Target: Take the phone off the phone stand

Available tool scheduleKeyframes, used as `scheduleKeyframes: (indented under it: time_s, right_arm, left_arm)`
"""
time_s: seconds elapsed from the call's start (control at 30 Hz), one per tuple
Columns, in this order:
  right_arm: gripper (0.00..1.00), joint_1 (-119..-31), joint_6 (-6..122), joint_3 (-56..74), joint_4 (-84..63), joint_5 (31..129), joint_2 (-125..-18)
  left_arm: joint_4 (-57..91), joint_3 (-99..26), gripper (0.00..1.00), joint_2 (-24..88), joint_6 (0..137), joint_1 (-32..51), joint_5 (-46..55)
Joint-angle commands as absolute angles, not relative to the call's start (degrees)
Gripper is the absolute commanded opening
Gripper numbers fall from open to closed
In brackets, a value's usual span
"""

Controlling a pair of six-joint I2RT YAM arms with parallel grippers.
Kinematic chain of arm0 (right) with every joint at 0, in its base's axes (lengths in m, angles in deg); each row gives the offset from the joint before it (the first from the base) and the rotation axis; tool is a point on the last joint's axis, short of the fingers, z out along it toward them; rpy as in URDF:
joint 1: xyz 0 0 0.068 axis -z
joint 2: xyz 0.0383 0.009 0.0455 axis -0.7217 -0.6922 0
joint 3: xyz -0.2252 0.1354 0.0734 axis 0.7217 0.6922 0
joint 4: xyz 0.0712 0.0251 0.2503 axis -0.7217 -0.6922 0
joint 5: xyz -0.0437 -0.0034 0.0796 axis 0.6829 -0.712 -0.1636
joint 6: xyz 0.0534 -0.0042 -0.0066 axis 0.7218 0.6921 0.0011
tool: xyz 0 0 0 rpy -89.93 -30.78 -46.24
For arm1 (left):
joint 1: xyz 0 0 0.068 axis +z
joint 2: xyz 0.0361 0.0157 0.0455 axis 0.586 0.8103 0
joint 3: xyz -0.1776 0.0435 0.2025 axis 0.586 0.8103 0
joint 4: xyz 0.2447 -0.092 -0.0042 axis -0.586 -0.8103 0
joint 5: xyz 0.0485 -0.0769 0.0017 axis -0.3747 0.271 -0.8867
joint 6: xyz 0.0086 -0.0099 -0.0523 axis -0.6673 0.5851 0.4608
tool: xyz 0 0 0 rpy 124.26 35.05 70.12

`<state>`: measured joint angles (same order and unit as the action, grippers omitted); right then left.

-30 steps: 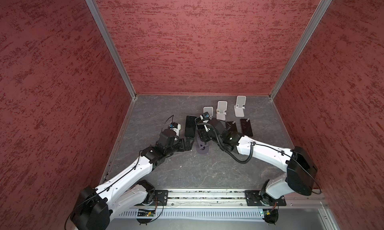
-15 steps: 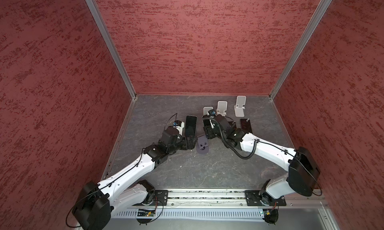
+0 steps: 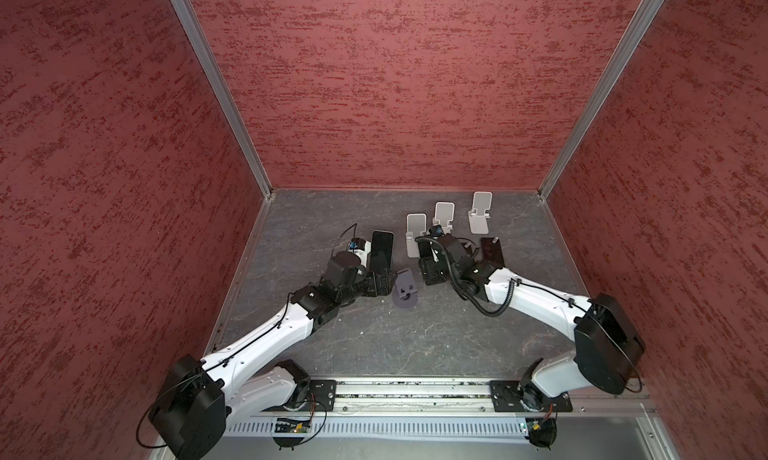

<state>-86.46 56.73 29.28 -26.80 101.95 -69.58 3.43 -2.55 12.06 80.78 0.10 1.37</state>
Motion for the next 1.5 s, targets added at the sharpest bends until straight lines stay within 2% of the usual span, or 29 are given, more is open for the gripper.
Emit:
scheduleKeyframes:
  time_s: [0.0, 0.6, 1.47]
  right_arm:
    - [0.66, -85.4, 58.4, 30.0, -24.9, 100.7, -67.5]
    - [0.66, -82.3, 59.4, 33.3, -23.2, 97.7, -69.8]
    - [0.66, -80.2, 61.0, 32.2, -22.0, 93.6, -78.8]
  left_arm:
    - [4.0, -4.5, 0.99, 12.7, 80.2, -0.4, 1.6]
    - [3.4, -6.0, 1.0, 13.4, 80.0, -1.9, 0.6]
    - [1.3, -5.0, 0.99, 10.7, 79.3, -2.6, -2.1]
